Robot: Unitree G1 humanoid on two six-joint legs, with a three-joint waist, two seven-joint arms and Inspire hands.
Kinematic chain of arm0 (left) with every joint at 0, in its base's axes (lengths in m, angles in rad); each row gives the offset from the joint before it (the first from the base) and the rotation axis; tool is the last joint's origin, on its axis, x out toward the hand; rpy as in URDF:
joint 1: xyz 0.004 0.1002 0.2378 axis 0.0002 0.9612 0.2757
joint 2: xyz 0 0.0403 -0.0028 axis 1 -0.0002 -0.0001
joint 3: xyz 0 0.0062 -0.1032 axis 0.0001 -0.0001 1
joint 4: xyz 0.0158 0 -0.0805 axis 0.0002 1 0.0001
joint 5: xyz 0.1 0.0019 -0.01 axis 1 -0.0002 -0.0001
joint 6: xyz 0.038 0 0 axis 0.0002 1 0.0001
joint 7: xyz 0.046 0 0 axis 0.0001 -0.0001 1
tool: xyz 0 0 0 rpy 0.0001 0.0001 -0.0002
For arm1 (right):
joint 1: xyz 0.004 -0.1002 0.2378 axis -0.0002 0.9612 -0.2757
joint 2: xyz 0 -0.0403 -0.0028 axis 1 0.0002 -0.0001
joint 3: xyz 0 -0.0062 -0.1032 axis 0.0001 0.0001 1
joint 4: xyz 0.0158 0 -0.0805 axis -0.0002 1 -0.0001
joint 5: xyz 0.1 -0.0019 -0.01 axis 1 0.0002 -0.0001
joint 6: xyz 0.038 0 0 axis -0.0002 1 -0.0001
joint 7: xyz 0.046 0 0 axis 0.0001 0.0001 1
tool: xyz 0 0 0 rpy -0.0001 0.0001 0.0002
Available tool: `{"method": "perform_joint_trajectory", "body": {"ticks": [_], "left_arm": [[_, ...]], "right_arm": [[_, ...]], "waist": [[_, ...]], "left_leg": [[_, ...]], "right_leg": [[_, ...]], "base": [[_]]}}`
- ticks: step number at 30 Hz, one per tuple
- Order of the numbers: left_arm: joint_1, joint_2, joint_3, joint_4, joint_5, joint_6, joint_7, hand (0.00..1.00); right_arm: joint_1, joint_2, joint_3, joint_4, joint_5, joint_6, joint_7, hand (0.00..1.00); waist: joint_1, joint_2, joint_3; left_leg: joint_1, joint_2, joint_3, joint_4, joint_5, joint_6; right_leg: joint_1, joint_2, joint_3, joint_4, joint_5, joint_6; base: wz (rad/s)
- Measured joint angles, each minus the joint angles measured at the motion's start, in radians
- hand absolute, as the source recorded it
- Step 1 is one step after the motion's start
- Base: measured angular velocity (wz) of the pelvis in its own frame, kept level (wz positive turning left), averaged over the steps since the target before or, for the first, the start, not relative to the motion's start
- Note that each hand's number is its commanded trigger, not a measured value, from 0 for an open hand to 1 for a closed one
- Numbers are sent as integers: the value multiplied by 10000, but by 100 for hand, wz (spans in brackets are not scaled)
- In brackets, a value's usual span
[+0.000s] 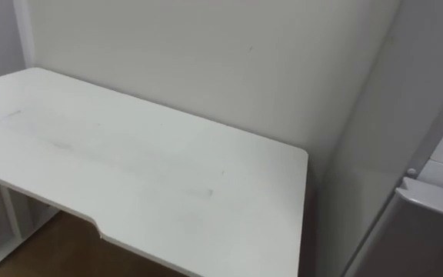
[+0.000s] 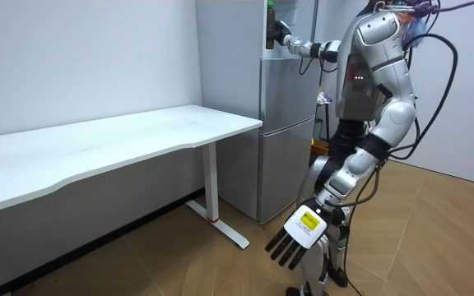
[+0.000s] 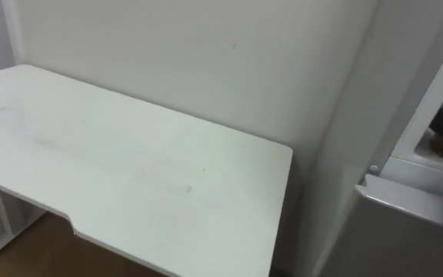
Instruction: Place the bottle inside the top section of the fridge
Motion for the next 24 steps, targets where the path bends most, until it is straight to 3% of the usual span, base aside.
{"method": "perform_joint_trajectory", "body": {"ticks": [7,9,11,17,24], "left_arm": [[52,0,-4,-96,-4,-38,82,0],[12,-4,-6,-196,-7,-55,85,0],[28,-4,-1,-198,-33,-73,85,0],[203,-45,30,-168,-224,-81,84,0],[427,-157,86,-49,-221,-87,85,0]], "right_arm": [[144,2,117,-8,493,143,709,0],[512,6,140,-26,498,364,963,0],[821,6,68,-166,863,327,1040,0],[1205,5,-174,-1090,1318,364,1143,0],[1898,6,-613,-2056,1505,360,1220,0]], "waist": [[-238,-29,-23],[-294,-32,-25],[-316,-8,-21],[-360,197,15],[-599,309,-12]], "left_leg": [[192,-7,5,-17,-1,2],[199,-7,24,1,0,4],[209,-17,29,5,2,7],[543,-9,234,-165,4,10],[664,-17,282,-250,2,11]], "right_leg": [[189,-9,2,6,-12,20],[192,-16,18,14,-12,20],[202,-29,28,18,-12,20],[347,-21,259,-1,-13,22],[434,-26,305,-27,-49,73]], "base": [[1],[0],[0],[-10],[-2]]}}
